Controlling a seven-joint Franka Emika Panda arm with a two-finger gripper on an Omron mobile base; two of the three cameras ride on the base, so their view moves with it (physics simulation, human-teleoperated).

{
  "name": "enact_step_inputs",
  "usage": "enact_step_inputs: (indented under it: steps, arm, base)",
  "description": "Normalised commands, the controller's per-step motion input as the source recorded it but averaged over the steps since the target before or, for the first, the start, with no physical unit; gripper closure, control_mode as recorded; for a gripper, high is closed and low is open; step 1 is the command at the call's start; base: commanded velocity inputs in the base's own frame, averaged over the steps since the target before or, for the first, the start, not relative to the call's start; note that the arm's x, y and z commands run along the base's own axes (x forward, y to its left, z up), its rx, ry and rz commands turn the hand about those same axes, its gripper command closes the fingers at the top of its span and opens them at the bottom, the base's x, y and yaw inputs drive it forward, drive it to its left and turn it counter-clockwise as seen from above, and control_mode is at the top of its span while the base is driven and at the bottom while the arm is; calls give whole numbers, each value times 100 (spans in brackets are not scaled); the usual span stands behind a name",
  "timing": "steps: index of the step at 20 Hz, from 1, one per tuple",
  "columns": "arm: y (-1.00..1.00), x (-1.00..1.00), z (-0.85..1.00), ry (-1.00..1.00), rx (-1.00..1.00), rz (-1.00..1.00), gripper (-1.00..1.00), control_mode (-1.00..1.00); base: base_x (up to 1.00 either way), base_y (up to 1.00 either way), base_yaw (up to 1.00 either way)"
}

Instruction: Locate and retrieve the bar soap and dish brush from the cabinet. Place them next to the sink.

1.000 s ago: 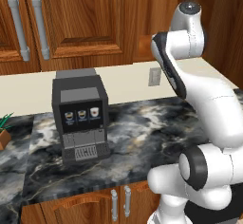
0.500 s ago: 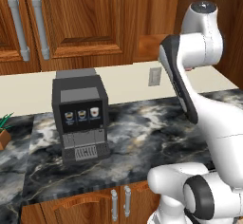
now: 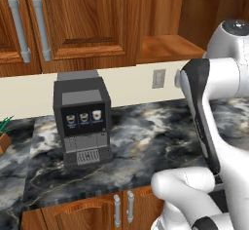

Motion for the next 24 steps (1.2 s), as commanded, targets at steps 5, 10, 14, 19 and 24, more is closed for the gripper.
enact_step_inputs:
  steps: [5,10,14,19,24]
  arm:
    - [0,-100,-19,0,0,4,100,-100]
    - [0,-91,-19,4,0,4,100,-100]
    - [-1,-59,-10,2,1,6,100,-100]
    - [0,-36,-4,0,1,5,100,-100]
    - [0,0,0,0,0,0,100,-100]
  base:
    - [0,0,0]
    - [0,0,0]
    - [0,0,0]
    - [0,0,0]
    - [0,0,0]
